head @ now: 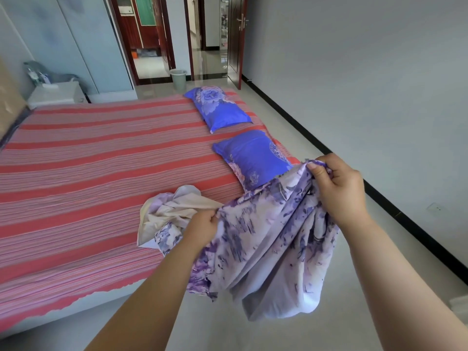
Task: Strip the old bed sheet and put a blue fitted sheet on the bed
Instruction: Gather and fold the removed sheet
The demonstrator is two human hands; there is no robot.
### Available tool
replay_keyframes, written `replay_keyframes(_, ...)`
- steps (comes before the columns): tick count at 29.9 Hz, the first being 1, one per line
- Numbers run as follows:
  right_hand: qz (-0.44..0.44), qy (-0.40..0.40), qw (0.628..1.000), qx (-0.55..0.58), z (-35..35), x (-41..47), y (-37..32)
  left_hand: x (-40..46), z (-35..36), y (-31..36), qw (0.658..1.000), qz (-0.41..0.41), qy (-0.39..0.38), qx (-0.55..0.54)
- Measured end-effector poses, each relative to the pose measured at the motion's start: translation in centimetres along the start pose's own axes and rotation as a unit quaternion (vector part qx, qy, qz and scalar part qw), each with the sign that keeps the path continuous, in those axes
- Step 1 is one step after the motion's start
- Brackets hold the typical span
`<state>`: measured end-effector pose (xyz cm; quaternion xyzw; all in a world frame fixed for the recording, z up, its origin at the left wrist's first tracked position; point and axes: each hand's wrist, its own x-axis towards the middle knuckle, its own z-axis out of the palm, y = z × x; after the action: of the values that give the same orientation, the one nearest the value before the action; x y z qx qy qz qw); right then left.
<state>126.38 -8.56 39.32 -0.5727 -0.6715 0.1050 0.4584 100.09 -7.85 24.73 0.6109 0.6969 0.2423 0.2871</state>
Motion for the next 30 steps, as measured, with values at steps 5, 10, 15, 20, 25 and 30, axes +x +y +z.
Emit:
replay_keyframes(5,0.099,-0.123,0.976,-0.147,-0.5,2.4,4.2,0.0,-10.3,2.0,0.96,0.084,0.263,-0.038)
replay_keyframes(10,0.16,-0.144,0.97,-0.115,2.0,0.6,7.2,-1.3,-16.5,5.7,0.991,0.12,0.059,-0.002)
replay_keyframes(15,0.166,-0.132,0.977,-0.036,1.9,-0.2,7.4,-1.8,-18.1,3.0,0.991,0.058,-0.108,-0.05)
replay_keyframes(20,0.166,-0.151,0.97,0.088,0.9,0.9,5.8,-1.4,-18.2,1.2,0.983,0.021,-0.071,-0.168)
replay_keyframes(25,0.18,-0.175,0.949,0.193,-0.1,1.7,3.9,-0.8,-18.4,1.7,0.982,0.067,0.019,-0.177)
replay_keyframes(30,0.177,-0.201,0.919,0.29,-1.5,1.9,2.2,0.4,-18.4,1.0,0.993,0.052,-0.105,0.019)
